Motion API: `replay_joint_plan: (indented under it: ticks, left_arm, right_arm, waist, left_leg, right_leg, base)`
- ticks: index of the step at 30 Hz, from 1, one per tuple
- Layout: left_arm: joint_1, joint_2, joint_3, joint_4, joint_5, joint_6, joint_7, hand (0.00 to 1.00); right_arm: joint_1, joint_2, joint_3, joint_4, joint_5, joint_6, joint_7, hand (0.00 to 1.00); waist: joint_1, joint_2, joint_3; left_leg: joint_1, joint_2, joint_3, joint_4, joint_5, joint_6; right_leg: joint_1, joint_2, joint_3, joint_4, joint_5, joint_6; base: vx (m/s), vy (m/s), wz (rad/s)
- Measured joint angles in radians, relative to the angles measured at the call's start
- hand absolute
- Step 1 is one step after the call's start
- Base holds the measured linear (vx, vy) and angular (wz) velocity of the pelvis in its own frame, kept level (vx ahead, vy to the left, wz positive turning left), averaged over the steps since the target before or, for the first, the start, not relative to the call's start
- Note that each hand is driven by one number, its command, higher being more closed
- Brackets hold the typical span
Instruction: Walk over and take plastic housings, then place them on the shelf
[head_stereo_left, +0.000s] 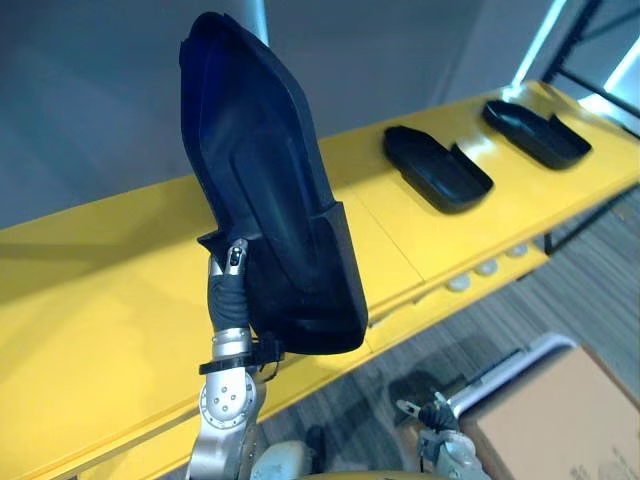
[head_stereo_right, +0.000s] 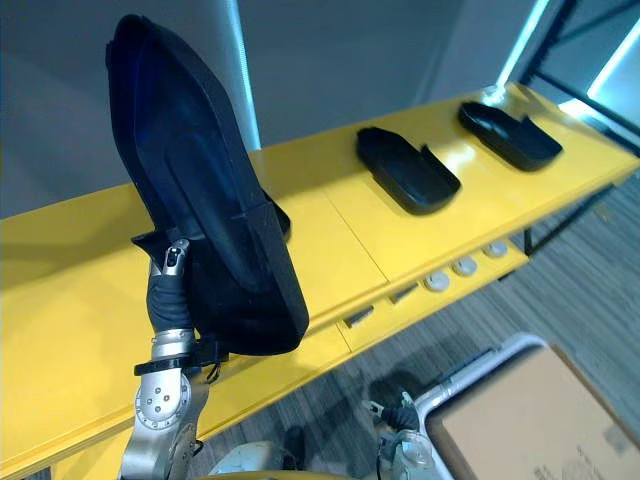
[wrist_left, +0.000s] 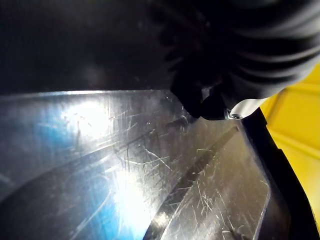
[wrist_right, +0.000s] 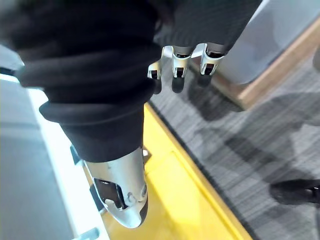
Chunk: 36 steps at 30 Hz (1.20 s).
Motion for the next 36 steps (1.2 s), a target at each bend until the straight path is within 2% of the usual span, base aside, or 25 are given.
replay_joint_plan:
  ticks: [1,3,5,6,7,8,9,10,17,19,20,21,22,23,24,26,27,28,29,30,31,33,34,35,36]
  left_arm:
    - [0.0,-0.001,-0.006,0.024,0.0,-0.001,0.0,1.0]
    - [0.004,0.0,-0.013,0.045,0.0,-0.001,0.0,1.0]
    - [0.01,0.005,-0.013,0.043,0.001,-0.001,-0.001,1.0]
    - [0.027,-0.003,-0.009,0.043,0.0,-0.001,0.0,1.0]
    - [0.053,-0.012,-0.004,0.038,0.001,-0.002,-0.001,1.0]
    - [0.057,-0.013,-0.004,0.038,0.0,-0.002,-0.001,1.0]
    - [0.062,-0.019,-0.005,0.038,-0.001,-0.002,-0.007,1.0]
    - [0.063,-0.024,-0.005,0.038,-0.002,-0.002,-0.01,1.0]
    - [0.075,-0.047,0.023,0.038,-0.02,-0.002,-0.028,1.0]
    - [0.084,-0.048,0.028,0.037,-0.022,-0.001,-0.027,1.0]
    - [0.086,-0.047,0.047,0.037,-0.023,0.0,-0.027,1.0]
    - [0.086,-0.047,0.063,0.035,-0.023,-0.001,-0.027,1.0]
    - [0.086,-0.05,0.07,0.035,-0.024,-0.001,-0.026,1.0]
    - [0.088,-0.058,0.086,0.035,-0.028,-0.001,-0.023,1.0]
    - [0.089,-0.067,0.109,0.035,-0.039,-0.001,-0.022,1.0]
    - [0.089,-0.068,0.118,0.035,-0.062,-0.004,-0.019,1.0]
    - [0.089,-0.068,0.11,0.035,-0.07,-0.011,-0.017,1.0]
    - [0.089,-0.067,0.103,0.035,-0.073,-0.015,-0.017,1.0]
    - [0.089,-0.067,0.084,0.036,-0.082,-0.021,-0.017,1.0]
    - [0.088,-0.071,0.068,0.04,-0.091,-0.023,-0.015,1.0]
    - [0.081,-0.054,0.06,0.057,-0.1,-0.025,-0.014,1.0]
    - [0.068,-0.019,0.069,0.107,-0.107,-0.023,0.005,1.0]
    - [0.062,0.002,0.071,0.142,-0.107,-0.019,0.015,1.0]
    - [0.063,0.013,0.071,0.154,-0.106,-0.018,0.016,1.0]
    - [0.063,0.028,0.066,0.164,-0.101,-0.015,0.015,1.0]
  right_arm:
    - [0.003,0.001,0.0,-0.018,0.001,-0.004,-0.003,0.0]
    - [0.009,0.002,0.0,-0.018,0.001,-0.005,-0.017,0.0]
    - [0.014,0.005,0.002,-0.017,0.0,-0.004,-0.017,0.0]
    - [0.016,0.001,0.002,-0.012,0.0,0.0,-0.017,0.0]
    - [0.013,-0.001,0.005,-0.039,-0.001,0.0,-0.017,0.0]
    - [0.014,-0.001,0.006,-0.048,-0.001,0.0,-0.017,0.0]
    - [0.014,-0.002,0.005,-0.067,-0.003,-0.003,-0.017,0.0]
    - [0.02,-0.002,0.003,-0.08,-0.011,-0.003,-0.017,0.0]
    - [0.076,0.001,-0.001,-0.08,-0.037,-0.005,-0.017,0.0]
    - [0.082,0.003,-0.001,-0.075,-0.038,-0.004,-0.019,0.0]
    - [0.082,0.003,-0.009,-0.065,-0.038,-0.006,-0.019,0.0]
    - [0.076,0.007,-0.009,-0.052,-0.037,-0.006,-0.021,0.0]
    - [0.07,0.001,-0.008,-0.044,-0.037,-0.003,-0.023,0.0]
    - [0.064,-0.008,-0.008,-0.034,-0.037,0.001,-0.024,0.0]
    - [0.051,-0.011,-0.008,-0.033,-0.038,0.002,-0.026,0.0]
    - [0.046,-0.02,-0.008,-0.031,-0.038,0.0,-0.037,0.0]
    - [0.04,-0.031,-0.009,-0.021,-0.038,-0.001,-0.039,0.0]
    - [0.037,-0.039,-0.01,-0.003,-0.039,-0.002,-0.039,0.0]
    - [0.03,-0.055,-0.01,0.019,-0.039,0.0,-0.039,0.0]
    - [0.032,-0.066,-0.014,0.044,-0.039,0.0,-0.04,0.0]
    - [0.012,-0.049,-0.032,0.119,-0.038,0.005,-0.039,0.0]
    - [0.011,0.0,-0.027,0.16,-0.038,0.011,-0.036,0.0]
    - [0.011,-0.001,0.0,0.173,-0.04,0.015,-0.032,0.0]
    - [0.012,-0.002,0.002,0.174,-0.041,0.015,-0.033,0.0]
    - [0.004,-0.006,0.002,0.174,-0.046,0.014,-0.036,0.0]
  waist:
    - [-0.002,-0.001,0.0]
    - [-0.003,-0.014,-0.006]
    - [0.004,-0.059,-0.002]
    - [0.01,-0.058,0.0]
    - [0.015,-0.043,-0.006]
    - [0.018,-0.041,-0.006]
    - [0.032,-0.034,-0.005]
    - [0.032,-0.033,-0.006]
    - [0.033,-0.024,-0.011]
    - [0.031,-0.023,-0.01]
    - [0.032,-0.019,-0.006]
    - [0.031,-0.008,0.003]
    - [0.032,-0.001,0.007]
    - [0.034,0.003,0.009]
    - [0.032,0.001,0.011]
    - [0.031,-0.005,0.012]
    - [0.026,-0.002,0.01]
    - [0.022,0.003,0.006]
    - [0.004,0.021,-0.007]
    - [-0.002,0.036,-0.025]
    - [-0.025,0.007,-0.044]
    - [-0.016,-0.025,-0.04]
    - [-0.013,-0.038,-0.034]
    - [-0.009,-0.037,-0.032]
    - [0.0,-0.045,-0.036]
  left_leg:
    - [0.013,-0.008,-0.038,0.01,-0.006,-0.01]
    - [0.022,-0.021,-0.059,0.017,-0.016,-0.025]
    - [0.029,-0.049,-0.053,0.032,-0.035,-0.044]
    - [0.02,-0.042,-0.056,0.066,-0.059,-0.054]
    - [0.0,-0.012,-0.052,0.103,-0.082,-0.081]
    - [-0.003,-0.005,-0.051,0.107,-0.087,-0.083]
    - [-0.006,0.018,-0.049,0.116,-0.1,-0.09]
    - [-0.005,0.032,-0.051,0.115,-0.104,-0.096]
    - [-0.003,0.047,-0.086,0.107,-0.1,-0.108]
    - [-0.026,0.035,-0.105,0.111,-0.081,-0.138]
    - [-0.05,0.044,-0.053,0.112,-0.093,-0.185]
    - [-0.075,0.111,0.084,0.164,-0.132,-0.169]
    - [-0.095,0.154,0.137,0.21,-0.137,-0.165]
    - [-0.128,0.237,0.192,0.307,-0.147,-0.161]
    - [-0.138,0.304,0.196,0.393,-0.153,-0.153]
    - [-0.115,0.389,0.161,0.449,-0.152,-0.153]
    - [-0.087,0.429,0.13,0.431,-0.148,-0.155]
    - [-0.081,0.44,0.105,0.404,-0.145,-0.154]
    - [-0.059,0.458,0.057,0.319,-0.104,-0.147]
    - [-0.046,0.444,0.018,0.244,-0.109,-0.239]
    - [-0.059,0.39,0.009,0.2,-0.163,-0.361]
    - [-0.096,0.345,0.009,0.257,-0.171,-0.334]
    - [-0.114,0.334,0.013,0.315,-0.183,-0.318]
    - [-0.119,0.333,0.022,0.338,-0.191,-0.306]
    - [-0.123,0.33,0.055,0.365,-0.202,-0.283]
  right_leg:
    - [-0.035,0.066,0.107,-0.086,-0.015,0.014]
    - [-0.05,0.103,0.19,-0.171,-0.005,0.013]
    - [-0.043,0.089,0.201,-0.284,0.119,-0.014]
    - [-0.01,0.09,0.172,-0.318,0.096,0.001]
    - [0.027,0.121,0.149,-0.387,0.099,-0.004]
    - [0.032,0.127,0.147,-0.399,0.1,-0.005]
    - [0.047,0.153,0.144,-0.435,0.11,-0.018]
    - [0.061,0.168,0.132,-0.457,0.118,-0.028]
    - [0.114,0.187,0.081,-0.508,0.128,-0.042]
    - [0.111,0.17,0.038,-0.506,0.126,-0.041]
    - [0.109,0.153,0.008,-0.507,0.127,-0.041]
    - [0.104,0.147,-0.022,-0.502,0.13,-0.046]
    - [0.1,0.145,-0.032,-0.49,0.13,-0.046]
    - [0.088,0.129,-0.039,-0.466,0.13,-0.046]
    - [0.086,0.099,-0.038,-0.447,0.13,-0.045]
    - [0.085,0.044,-0.029,-0.42,0.13,-0.027]
    - [0.079,0.008,-0.012,-0.41,0.135,0.017]
    - [0.072,-0.008,-0.009,-0.407,0.139,0.036]
    - [0.059,-0.034,-0.014,-0.405,0.157,0.077]
    - [0.041,-0.05,-0.016,-0.414,0.18,0.117]
    - [0.041,-0.097,-0.013,-0.482,0.242,0.132]
    - [0.057,-0.1,-0.019,-0.544,0.321,0.108]
    - [0.07,-0.098,-0.023,-0.574,0.384,0.074]
    - [0.069,-0.098,-0.021,-0.581,0.417,0.033]
    - [0.053,-0.098,-0.026,-0.607,0.518,-0.053]
  base:
    - [0.2,-0.028,0.99]
    - [0.17,-0.071,1.09]
    - [0.2,-0.15,0.98]
    - [0.17,-0.206,0.4]
    - [0.14,-0.174,0.21]
    - [0.07,-0.158,-0.13]
    - [0.05,-0.15,-0.1]
    - [0.06,-0.179,-0.04]
    - [0.0,-0.072,0.17]
    - [-0.04,-0.028,0.66]
    - [-0.1,0.027,0.84]
    - [-0.1,0.037,0.81]
    - [-0.1,0.1,0.6]
    - [-0.06,0.164,0.31]
    - [-0.07,0.224,0.19]
    - [-0.08,0.347,0.02]
    - [-0.08,0.434,-0.01]
    - [-0.08,0.529,0.12]
    - [-0.06,0.474,0.26]
    - [-0.08,0.755,0.5]
    - [-0.06,0.627,0.33]
    - [-0.04,0.541,0.06]
    - [-0.05,0.398,-0.16]
    - [-0.11,0.428,-0.44]
    - [-0.13,0.367,-0.56]
